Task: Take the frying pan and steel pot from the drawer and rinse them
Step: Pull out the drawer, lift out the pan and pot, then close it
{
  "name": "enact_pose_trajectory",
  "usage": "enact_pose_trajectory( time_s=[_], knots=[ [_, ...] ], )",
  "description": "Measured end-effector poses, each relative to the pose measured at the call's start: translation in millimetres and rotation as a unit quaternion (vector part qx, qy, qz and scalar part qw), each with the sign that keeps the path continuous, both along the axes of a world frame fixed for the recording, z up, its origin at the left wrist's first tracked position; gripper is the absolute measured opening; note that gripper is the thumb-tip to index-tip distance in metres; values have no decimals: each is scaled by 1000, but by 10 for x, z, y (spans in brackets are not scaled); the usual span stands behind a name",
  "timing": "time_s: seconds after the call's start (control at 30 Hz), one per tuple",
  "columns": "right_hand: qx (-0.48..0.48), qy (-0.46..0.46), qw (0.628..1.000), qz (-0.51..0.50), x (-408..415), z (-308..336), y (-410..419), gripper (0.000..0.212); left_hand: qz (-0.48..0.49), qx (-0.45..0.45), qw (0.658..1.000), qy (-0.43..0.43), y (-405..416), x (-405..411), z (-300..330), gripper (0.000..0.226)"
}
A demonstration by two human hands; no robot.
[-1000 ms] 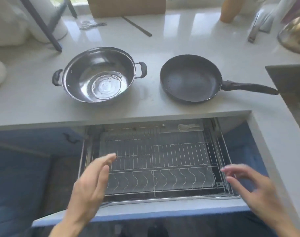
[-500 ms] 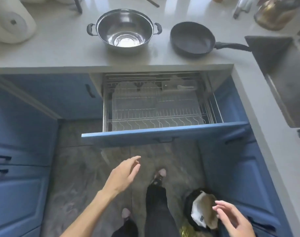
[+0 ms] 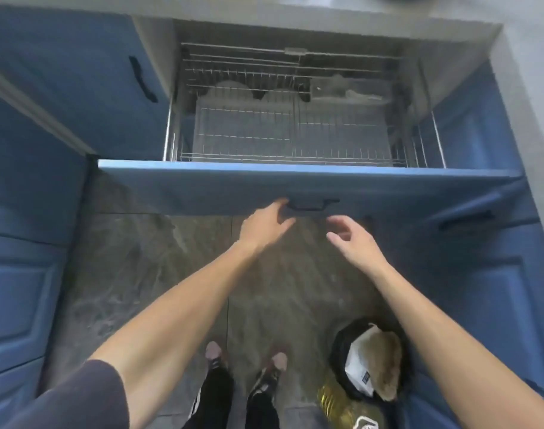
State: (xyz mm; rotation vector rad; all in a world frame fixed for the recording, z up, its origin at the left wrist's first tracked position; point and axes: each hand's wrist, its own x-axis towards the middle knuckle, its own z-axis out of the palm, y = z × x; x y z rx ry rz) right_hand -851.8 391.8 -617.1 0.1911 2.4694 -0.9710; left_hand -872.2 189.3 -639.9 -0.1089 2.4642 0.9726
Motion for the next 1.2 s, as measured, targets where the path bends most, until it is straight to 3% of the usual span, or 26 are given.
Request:
enact_pose_trajectory(
  time_s=[0.1,0.27,0.43,0.6,0.73,1.0,1.2],
  knots=[
    [52,16,997,50,-381,-647,82,45,52,11,999,10,305,-178,-497,51],
    [39,81,994,62,-539,-1110,77,32,84,35,993,69,502,-240,-896,39],
    [111,51,988,92,-823,-1014,114,19,153,102,980,71,482,-323,-1004,11],
    [72,-5,996,48,-1170,-1016,56,7,140,91,985,50,424,-662,-924,12],
    [68,-21,997,33,-1457,-978,-2,15,142,92,985,33,363,-989,-935,12],
    [55,-96,993,27,-2278,-832,-78,1,152,119,981,-30,278,-1789,-823,8],
    [18,-117,993,6,-3073,-914,-144,6,160,147,975,-37,206,-2531,-854,4]
  ],
)
